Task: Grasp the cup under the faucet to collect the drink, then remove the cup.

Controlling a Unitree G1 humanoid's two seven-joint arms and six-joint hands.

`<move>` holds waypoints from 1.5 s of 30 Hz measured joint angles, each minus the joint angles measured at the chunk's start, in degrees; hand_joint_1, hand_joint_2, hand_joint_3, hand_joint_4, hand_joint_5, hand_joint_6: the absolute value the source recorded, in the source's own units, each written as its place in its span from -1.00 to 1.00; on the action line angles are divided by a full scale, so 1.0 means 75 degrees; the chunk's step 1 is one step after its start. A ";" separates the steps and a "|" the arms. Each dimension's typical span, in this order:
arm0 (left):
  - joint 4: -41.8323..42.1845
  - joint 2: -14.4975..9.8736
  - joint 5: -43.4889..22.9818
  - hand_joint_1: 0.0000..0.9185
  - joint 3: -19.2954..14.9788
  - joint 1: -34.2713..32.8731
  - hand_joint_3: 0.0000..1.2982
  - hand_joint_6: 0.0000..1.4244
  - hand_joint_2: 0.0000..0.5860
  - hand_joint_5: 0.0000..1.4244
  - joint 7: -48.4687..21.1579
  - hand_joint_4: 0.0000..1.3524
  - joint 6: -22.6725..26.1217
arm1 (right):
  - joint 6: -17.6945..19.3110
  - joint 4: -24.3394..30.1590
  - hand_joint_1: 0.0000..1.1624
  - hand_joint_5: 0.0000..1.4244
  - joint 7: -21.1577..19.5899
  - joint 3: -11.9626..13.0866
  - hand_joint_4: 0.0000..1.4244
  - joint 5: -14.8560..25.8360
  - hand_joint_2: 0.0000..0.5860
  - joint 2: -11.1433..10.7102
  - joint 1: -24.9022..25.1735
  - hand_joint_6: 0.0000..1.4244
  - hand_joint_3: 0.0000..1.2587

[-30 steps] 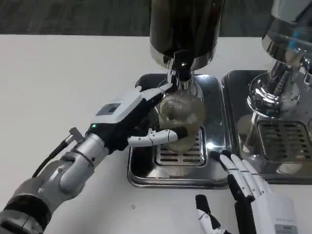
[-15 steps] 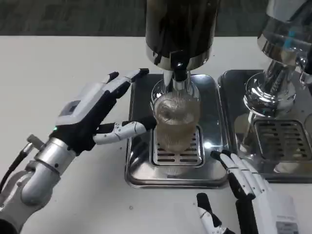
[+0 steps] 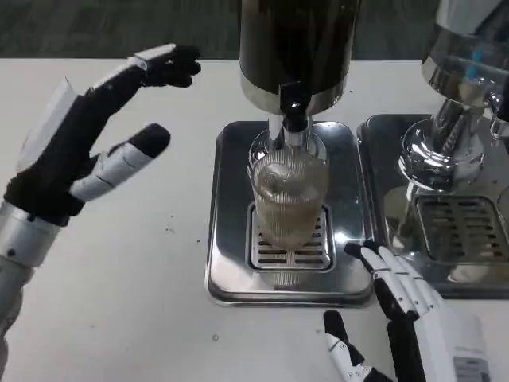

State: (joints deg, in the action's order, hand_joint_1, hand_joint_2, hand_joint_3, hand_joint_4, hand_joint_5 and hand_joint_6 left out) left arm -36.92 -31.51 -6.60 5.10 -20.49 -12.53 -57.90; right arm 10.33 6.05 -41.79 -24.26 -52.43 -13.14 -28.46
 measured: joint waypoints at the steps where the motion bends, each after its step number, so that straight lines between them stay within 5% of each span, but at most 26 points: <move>1: 0.0096 0.0022 -0.0395 -1.00 -0.0014 -0.0046 -0.49 -0.57 -0.67 -0.44 -0.0392 -0.46 0.0092 | 0.0002 -0.0007 -0.22 -0.74 0.0001 0.0002 -0.77 0.0002 0.46 0.0001 0.0009 -0.57 -0.64; 7: 0.0345 0.0384 -0.2387 -1.00 -0.0273 -0.0762 -0.46 -0.57 -0.67 -0.42 -0.2917 -0.44 0.1570 | 0.0031 -0.0156 -0.21 -0.74 0.0001 0.0004 -0.77 0.0011 0.47 0.0005 0.0117 -0.57 -0.63; 16: 0.0205 0.1262 -0.3016 -1.00 -0.0822 -0.1529 -0.48 -0.61 -0.67 -0.46 -0.4994 -0.51 0.3379 | 0.0036 -0.0195 -0.18 -0.74 -0.0056 -0.0012 -0.77 -0.0007 0.48 0.0130 0.0155 -0.55 -0.62; 28: -0.0163 0.1923 -0.2869 -1.00 -0.1226 -0.1912 -0.59 -0.75 -0.70 -0.62 -0.5524 -0.66 0.4019 | 0.0035 -0.0297 -0.18 -0.74 -0.0229 -0.0032 -0.77 -0.0020 0.49 0.0224 0.0129 -0.55 -0.61; 45: -0.1557 0.2121 -0.1858 -1.00 -0.1261 -0.2421 -0.73 -0.82 -0.69 -0.69 -0.5963 -0.77 0.4317 | 0.0035 -0.0458 -0.19 -0.74 -0.0353 -0.0043 -0.76 -0.0019 0.49 0.0313 0.0156 -0.55 -0.59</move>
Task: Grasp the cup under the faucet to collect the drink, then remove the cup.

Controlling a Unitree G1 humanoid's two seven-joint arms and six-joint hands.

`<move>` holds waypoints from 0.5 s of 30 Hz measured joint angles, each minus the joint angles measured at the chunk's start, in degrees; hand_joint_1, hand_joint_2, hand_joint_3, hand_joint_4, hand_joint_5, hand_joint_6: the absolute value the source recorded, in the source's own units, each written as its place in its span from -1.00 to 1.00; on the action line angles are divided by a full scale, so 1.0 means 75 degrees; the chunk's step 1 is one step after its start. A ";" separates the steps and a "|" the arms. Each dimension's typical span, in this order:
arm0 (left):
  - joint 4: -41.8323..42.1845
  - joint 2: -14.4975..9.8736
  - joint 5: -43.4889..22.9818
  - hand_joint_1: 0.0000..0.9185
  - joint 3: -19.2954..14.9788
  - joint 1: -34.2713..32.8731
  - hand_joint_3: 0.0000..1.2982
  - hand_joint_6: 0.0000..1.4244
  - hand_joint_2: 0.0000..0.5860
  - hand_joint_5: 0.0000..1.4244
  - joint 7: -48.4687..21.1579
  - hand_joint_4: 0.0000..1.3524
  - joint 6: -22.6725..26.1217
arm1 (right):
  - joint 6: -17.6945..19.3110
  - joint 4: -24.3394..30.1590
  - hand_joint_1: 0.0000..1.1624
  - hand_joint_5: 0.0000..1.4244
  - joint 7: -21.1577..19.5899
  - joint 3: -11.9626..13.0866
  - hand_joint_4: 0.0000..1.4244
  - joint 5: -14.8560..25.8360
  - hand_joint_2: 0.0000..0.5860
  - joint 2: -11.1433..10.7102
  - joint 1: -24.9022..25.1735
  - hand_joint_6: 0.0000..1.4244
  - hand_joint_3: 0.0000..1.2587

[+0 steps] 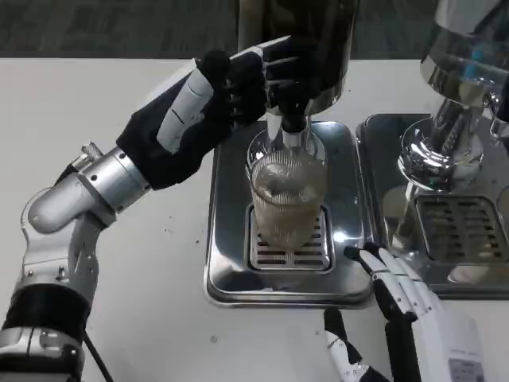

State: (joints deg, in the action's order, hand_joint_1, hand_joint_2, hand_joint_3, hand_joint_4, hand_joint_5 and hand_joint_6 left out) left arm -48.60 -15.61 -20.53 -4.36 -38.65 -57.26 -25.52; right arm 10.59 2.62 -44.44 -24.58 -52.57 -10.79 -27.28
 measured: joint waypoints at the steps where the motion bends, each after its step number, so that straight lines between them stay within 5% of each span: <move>1: -0.0023 0.0000 0.0016 -1.00 -0.0001 -0.0016 -0.73 -0.82 -0.69 -0.69 -0.0013 -0.77 0.0000 | 0.0000 -0.0003 -0.19 -0.74 0.0000 -0.0005 -0.76 0.0000 0.49 0.0002 0.0001 -0.55 -0.59; 15: -0.0351 -0.0179 0.0616 -1.00 0.0093 -0.0366 -0.71 -0.87 -0.70 -0.73 -0.0178 -0.81 -0.0569 | 0.0018 -0.0058 -0.19 -0.73 -0.0002 -0.0028 -0.76 0.0033 0.49 0.0061 0.0005 -0.56 -0.59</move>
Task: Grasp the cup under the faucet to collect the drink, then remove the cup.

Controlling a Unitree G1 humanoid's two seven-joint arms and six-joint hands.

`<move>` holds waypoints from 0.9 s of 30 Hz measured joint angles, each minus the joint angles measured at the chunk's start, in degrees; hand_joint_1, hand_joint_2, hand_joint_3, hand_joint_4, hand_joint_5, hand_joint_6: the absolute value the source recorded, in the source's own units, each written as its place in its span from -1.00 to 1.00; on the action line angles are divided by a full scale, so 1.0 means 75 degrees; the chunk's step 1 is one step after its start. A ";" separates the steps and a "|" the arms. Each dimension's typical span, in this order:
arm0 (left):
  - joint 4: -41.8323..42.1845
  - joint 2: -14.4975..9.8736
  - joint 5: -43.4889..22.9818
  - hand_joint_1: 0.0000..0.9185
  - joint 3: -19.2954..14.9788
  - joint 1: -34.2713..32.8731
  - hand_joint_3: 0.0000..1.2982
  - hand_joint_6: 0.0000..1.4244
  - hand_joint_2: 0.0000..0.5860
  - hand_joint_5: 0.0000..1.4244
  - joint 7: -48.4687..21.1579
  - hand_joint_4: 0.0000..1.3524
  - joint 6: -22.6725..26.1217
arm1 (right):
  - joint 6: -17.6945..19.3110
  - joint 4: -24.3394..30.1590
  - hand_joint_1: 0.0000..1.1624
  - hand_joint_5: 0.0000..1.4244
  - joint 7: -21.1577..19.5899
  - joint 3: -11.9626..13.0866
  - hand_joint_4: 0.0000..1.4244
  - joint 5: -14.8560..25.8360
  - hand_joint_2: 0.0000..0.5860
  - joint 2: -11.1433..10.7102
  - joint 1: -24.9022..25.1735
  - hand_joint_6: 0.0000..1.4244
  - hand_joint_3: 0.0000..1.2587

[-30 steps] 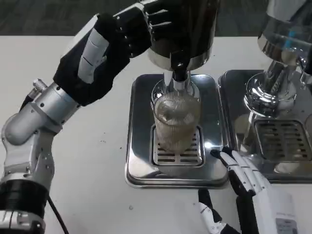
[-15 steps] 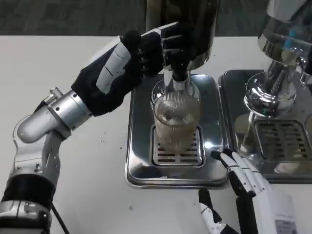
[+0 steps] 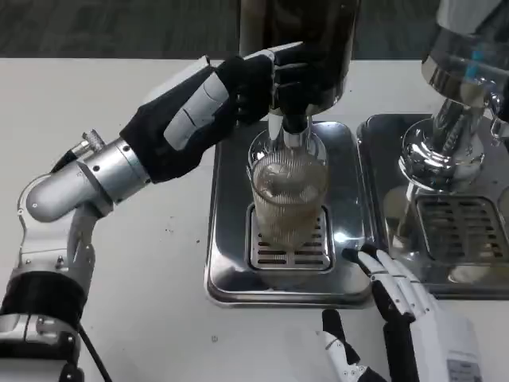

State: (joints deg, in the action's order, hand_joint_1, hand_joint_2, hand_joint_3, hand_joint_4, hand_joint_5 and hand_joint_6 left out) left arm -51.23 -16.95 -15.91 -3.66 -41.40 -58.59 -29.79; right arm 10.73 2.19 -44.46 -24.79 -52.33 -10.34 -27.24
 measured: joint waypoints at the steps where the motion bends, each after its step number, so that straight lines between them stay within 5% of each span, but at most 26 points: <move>1: -0.0035 -0.0016 0.0034 -1.00 0.0014 -0.0028 -0.69 -0.89 -0.70 -0.74 -0.0038 -0.81 -0.0060 | 0.0002 0.0000 -0.19 -0.73 0.0000 0.0000 -0.76 0.0001 0.49 0.0000 0.0000 -0.56 -0.59; 27: -0.0436 -0.0172 0.0469 -1.00 0.0254 -0.0224 -0.68 -0.94 -0.73 -0.82 -0.0328 -0.85 -0.1073 | 0.0110 -0.0046 -0.21 -0.73 0.0000 0.0030 -0.76 0.0152 0.46 0.0020 -0.0001 -0.60 -0.60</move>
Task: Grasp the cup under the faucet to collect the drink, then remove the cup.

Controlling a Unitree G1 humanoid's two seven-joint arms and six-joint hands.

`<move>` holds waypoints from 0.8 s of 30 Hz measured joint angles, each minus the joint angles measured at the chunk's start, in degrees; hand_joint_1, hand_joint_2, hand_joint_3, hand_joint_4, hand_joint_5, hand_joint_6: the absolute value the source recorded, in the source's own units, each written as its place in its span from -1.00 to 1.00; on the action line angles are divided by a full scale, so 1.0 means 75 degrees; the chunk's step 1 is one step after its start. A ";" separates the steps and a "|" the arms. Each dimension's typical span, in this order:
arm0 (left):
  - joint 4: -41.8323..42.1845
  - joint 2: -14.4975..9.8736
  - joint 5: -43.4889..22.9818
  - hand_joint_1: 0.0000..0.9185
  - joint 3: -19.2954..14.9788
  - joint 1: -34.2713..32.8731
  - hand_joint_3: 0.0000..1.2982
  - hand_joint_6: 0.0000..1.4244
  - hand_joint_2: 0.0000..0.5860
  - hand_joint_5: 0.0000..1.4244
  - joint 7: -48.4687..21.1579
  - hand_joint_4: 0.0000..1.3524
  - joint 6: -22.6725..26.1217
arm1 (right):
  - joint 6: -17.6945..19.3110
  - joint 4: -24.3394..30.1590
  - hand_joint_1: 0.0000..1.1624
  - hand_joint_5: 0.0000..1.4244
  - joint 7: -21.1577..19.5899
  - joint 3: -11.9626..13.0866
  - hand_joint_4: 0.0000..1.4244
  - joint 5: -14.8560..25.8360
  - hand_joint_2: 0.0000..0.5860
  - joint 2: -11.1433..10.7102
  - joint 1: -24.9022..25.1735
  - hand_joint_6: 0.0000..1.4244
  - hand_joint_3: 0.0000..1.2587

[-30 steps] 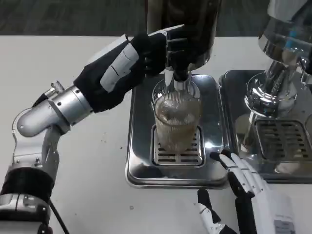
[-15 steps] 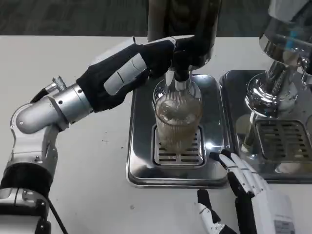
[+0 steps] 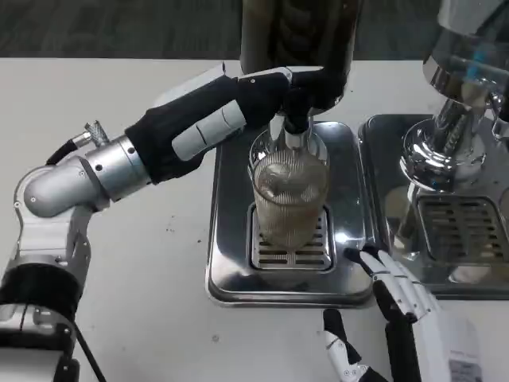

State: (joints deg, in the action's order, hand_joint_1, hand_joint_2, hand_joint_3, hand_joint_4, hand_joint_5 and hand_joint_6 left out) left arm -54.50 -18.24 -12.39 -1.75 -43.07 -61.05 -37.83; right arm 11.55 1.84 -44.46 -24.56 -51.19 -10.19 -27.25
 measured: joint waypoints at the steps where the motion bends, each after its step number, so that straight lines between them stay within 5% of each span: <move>1: -0.0025 -0.0018 0.0006 -1.00 0.0030 -0.0011 -0.68 -0.94 -0.73 -0.82 0.0015 -0.86 -0.0057 | 0.0001 -0.0006 -0.21 -0.73 0.0000 0.0004 -0.76 0.0003 0.46 0.0002 0.0000 -0.60 -0.60; 24: -0.0197 -0.0263 0.0522 -1.00 0.0445 -0.0069 -0.68 -0.95 -0.72 -0.84 0.0429 -0.85 -0.1181 | 0.0087 -0.0026 -0.22 -0.74 0.0001 0.0082 -0.76 0.0103 0.46 -0.0002 -0.0002 -0.67 -0.60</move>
State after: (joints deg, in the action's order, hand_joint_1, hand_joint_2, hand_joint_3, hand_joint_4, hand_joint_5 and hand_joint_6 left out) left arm -55.98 -20.21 -8.47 1.58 -43.59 -57.83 -46.69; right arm 12.20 1.64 -44.45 -23.95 -50.42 -10.20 -27.27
